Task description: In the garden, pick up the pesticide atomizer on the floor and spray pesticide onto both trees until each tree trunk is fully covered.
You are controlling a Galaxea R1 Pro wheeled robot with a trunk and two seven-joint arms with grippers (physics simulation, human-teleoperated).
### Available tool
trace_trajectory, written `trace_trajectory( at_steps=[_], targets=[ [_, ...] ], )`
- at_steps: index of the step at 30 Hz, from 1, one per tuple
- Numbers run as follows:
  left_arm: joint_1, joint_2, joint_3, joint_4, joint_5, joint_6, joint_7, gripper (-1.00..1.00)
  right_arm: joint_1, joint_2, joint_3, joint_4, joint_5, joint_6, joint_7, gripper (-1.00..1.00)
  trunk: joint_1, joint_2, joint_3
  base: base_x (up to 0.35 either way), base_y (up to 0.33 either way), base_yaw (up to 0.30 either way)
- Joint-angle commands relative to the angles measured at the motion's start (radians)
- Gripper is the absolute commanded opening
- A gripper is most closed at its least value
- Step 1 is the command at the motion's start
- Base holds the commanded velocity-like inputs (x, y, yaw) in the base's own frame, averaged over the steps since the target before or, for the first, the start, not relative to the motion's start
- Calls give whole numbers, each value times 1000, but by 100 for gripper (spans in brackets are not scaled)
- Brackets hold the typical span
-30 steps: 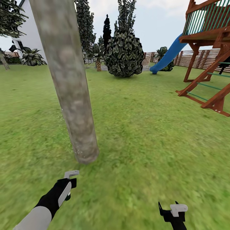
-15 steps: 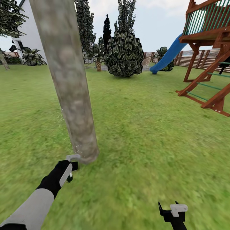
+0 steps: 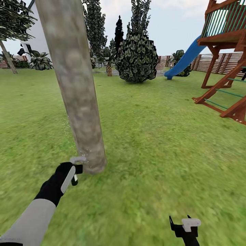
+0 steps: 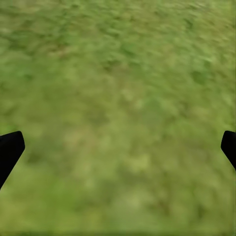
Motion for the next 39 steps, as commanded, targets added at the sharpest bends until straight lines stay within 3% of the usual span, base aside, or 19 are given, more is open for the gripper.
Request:
trace_trajectory(
  at_steps=[1,3,5,8,12,14,17,19,21,23,26,31,32,35,37,39],
  targets=[
    [-1,-5,-11,-1,-4,25,0,-100,0,0,0,0,0,0,0,100,0,0,0,0,0,0],
    [-5,-25,-79,-33,-1,71,-1,-100,0,0,0,0,0,0,0,100,0,0,0,0,0,0],
    [-5,-29,-98,-75,6,144,0,-100,0,-1,0,0,0,0,0,100,0,0,0,0,0,0],
    [-5,-7,-79,-104,6,203,-2,-100,0,-1,0,0,0,0,0,100,0,0,0,0,0,0],
    [-5,48,-54,-109,9,213,-8,-100,0,0,0,0,0,0,0,100,0,0,0,0,0,0],
    [-4,31,-58,-135,8,225,-11,-100,0,-1,0,0,0,0,0,100,0,0,0,0,0,0],
    [-4,-29,-60,-162,6,232,-11,-100,0,0,0,0,0,0,0,100,0,0,0,0,0,0],
    [-5,-40,-60,-165,6,232,-11,-100,0,0,0,0,0,0,0,100,0,0,0,0,0,0],
    [-5,-29,-56,-166,7,234,-11,-100,0,0,0,0,0,0,0,100,0,0,0,0,0,0],
    [-13,26,-53,-166,12,239,-12,-100,0,-1,0,0,0,0,0,100,0,0,0,0,0,0],
    [-18,49,-53,-168,25,240,-12,-100,0,0,0,0,0,0,0,100,0,0,0,0,0,0],
    [-18,-32,-65,-231,23,250,-11,-100,0,0,0,0,0,0,0,100,0,0,0,0,0,0],
    [-19,-38,-77,-233,23,251,-11,-100,0,0,0,0,0,0,0,100,0,0,0,0,0,0],
    [-19,-22,-75,-233,21,252,-11,-100,0,0,0,0,1,0,0,100,0,0,0,0,0,0],
    [-19,34,-71,-233,25,253,-11,-100,0,-1,0,0,1,0,0,100,0,0,0,0,0,0],
    [-19,53,-70,-236,26,254,-11,-100,0,-1,0,0,1,0,0,100,0,0,0,0,0,0]
  ],
)
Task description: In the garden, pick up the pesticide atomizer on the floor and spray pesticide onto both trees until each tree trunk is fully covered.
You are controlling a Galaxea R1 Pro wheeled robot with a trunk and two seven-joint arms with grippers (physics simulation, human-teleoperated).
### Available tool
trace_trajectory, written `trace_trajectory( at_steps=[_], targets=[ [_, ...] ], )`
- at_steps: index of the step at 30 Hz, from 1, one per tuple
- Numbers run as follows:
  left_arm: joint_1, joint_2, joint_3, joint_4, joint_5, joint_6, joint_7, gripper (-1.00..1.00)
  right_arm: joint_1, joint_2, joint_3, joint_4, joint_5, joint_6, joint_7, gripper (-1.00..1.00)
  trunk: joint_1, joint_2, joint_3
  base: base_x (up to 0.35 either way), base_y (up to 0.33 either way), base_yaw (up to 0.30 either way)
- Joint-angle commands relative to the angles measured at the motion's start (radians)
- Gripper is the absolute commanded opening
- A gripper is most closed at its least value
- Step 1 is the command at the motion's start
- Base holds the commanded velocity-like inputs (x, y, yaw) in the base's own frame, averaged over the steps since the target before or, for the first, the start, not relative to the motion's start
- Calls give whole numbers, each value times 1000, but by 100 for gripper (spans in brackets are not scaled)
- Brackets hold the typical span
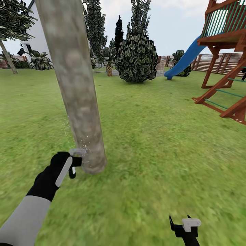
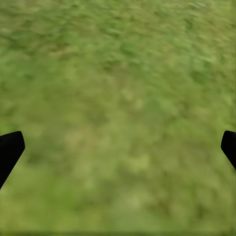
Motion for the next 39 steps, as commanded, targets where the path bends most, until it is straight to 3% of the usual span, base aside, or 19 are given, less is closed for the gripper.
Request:
trace_trajectory(
  at_steps=[1,2,6,8,10,11,14,16,17,20,23,27,29,31,33,37,39],
  targets=[
    [3,1,-2,-15,1,0,0,-100,0,0,0,0,0,0,0,100,0,0,0,0,0,0],
    [5,-5,-6,-32,-1,0,0,-100,0,0,0,0,1,0,0,100,0,0,0,0,0,0],
    [5,-78,-23,-70,-6,-1,0,-100,0,0,0,0,0,0,0,100,0,0,0,-143,-40,0],
    [0,-87,-31,-77,-4,-1,1,-100,0,0,0,0,0,0,0,100,0,0,0,-80,-21,0],
    [-32,-77,-28,-87,-4,3,2,-100,0,0,0,0,1,0,0,100,0,0,0,-9,-2,0],
    [-40,-58,-26,-87,-5,5,2,-100,0,0,0,0,1,0,0,100,0,0,0,-2,-1,0],
    [-63,31,1,-72,-3,8,1,-100,0,0,0,0,1,0,0,100,0,0,0,0,0,0],
    [-66,39,8,-68,-2,9,1,-100,0,0,0,0,1,0,0,100,0,0,0,0,0,0],
    [-68,32,8,-67,-2,8,1,-100,0,0,0,0,1,0,0,100,0,0,0,0,0,0],
    [-81,-37,6,-62,-4,8,2,-100,0,0,0,0,1,0,0,100,0,0,0,0,0,0],
    [-120,-86,6,-30,-8,8,2,-100,0,0,0,0,1,0,0,100,0,0,0,0,0,0],
    [-131,-78,7,-26,-9,8,3,-100,0,1,0,0,1,0,0,100,0,0,0,0,0,0],
    [-131,-45,9,-32,-8,9,2,-100,0,0,0,0,1,0,0,100,0,0,0,0,0,0],
    [-131,-33,10,-35,-6,9,2,-100,0,1,0,0,1,0,0,100,0,0,0,0,0,0],
    [-132,-48,11,-36,-5,8,3,-100,0,1,0,0,1,0,0,100,0,0,0,0,0,0],
    [-157,-119,8,-24,-12,8,3,-100,0,1,0,0,1,0,0,100,0,0,0,0,0,0],
    [-160,-108,9,-27,-12,8,3,-100,0,1,0,0,1,0,0,100,0,0,0,0,0,0]
  ],
)
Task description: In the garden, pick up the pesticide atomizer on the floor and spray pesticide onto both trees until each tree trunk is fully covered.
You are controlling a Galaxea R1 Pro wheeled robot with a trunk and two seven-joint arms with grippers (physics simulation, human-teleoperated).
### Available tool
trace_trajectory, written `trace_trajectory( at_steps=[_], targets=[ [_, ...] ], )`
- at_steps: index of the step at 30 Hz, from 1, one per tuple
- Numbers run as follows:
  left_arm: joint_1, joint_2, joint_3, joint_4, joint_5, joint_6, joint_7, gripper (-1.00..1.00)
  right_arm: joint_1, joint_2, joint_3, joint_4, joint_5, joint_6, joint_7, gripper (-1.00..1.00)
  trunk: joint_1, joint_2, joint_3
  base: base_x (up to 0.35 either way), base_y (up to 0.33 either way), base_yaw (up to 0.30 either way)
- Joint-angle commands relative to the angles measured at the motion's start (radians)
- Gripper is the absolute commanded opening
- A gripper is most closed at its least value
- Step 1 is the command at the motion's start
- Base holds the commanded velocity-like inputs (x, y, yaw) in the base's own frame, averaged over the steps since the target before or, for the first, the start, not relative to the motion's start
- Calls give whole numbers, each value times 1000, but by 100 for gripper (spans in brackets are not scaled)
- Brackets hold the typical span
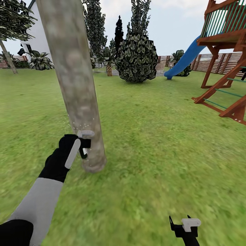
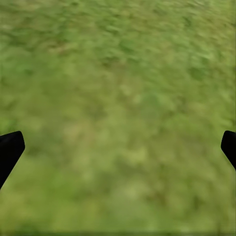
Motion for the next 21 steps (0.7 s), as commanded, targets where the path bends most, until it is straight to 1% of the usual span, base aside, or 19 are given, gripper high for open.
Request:
trace_trajectory(
  at_steps=[1,2,4,6,7,8,9,12,13,14,16,18,21],
  targets=[
    [0,11,1,-4,8,-1,0,-100,0,0,0,0,0,0,0,100,0,0,0,0,0,0],
    [0,36,3,-9,11,0,0,-100,0,0,0,0,0,0,0,100,0,0,0,0,0,0],
    [11,63,4,-18,14,0,0,-100,0,0,0,0,0,0,0,100,0,0,0,0,0,0],
    [21,70,-1,-25,13,-1,0,-100,0,0,0,0,0,0,0,100,0,0,0,0,0,0],
    [37,72,-3,-23,12,-1,0,-100,0,0,0,0,0,0,0,100,0,0,0,0,0,0],
    [70,72,-4,-22,10,-2,0,-100,0,0,0,0,1,0,0,100,0,0,0,0,0,0],
    [130,72,-6,-20,8,-4,0,-100,0,0,0,0,1,0,0,100,0,0,0,0,0,0],
    [191,67,-5,9,6,-16,11,-100,0,0,0,0,1,0,0,100,0,0,0,0,0,0],
    [205,65,-4,52,5,-20,14,-100,0,0,0,0,1,0,0,100,0,0,0,0,0,0],
    [212,61,-2,136,4,-51,16,-100,0,0,0,0,1,0,0,100,0,0,0,0,0,0],
    [214,59,-1,247,4,-152,18,-100,0,0,0,0,2,0,1,100,0,0,0,0,0,0],
    [214,58,-1,286,4,-190,20,-100,0,0,0,0,1,0,1,100,0,0,0,0,0,0],
    [215,59,1,320,4,-206,21,-100,0,0,0,0,1,0,1,100,0,0,0,0,-136,0]
  ],
)
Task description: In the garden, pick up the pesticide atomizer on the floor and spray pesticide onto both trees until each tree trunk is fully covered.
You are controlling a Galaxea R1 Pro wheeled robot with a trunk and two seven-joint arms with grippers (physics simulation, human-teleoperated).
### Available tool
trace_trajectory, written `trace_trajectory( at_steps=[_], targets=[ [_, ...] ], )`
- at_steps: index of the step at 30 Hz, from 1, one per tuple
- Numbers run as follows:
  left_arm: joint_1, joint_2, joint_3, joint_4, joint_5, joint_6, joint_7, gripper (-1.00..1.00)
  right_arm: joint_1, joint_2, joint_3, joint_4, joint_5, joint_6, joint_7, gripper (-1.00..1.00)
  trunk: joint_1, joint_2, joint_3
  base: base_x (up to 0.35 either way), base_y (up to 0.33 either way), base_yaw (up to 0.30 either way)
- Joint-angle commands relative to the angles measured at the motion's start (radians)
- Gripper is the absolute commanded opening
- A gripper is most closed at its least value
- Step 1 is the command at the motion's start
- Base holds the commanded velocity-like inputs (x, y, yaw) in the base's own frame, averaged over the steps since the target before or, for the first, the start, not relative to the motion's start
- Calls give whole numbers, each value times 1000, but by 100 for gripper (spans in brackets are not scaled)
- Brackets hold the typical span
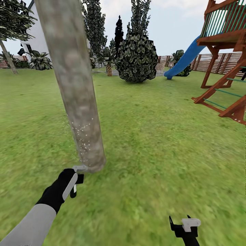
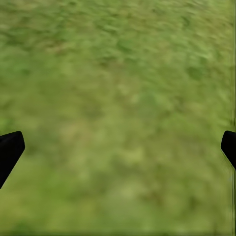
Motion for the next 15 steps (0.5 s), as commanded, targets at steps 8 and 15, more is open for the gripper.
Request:
trace_trajectory(
  at_steps=[8,15],
  targets=[
    [0,-1,4,211,8,-248,40,-100,0,0,0,25,-1,0,-1,100,0,0,0,69,-265,50],
    [0,-15,4,233,14,-289,43,-100,0,-1,0,25,-1,0,-1,100,0,0,0,114,-271,155]
  ],
)
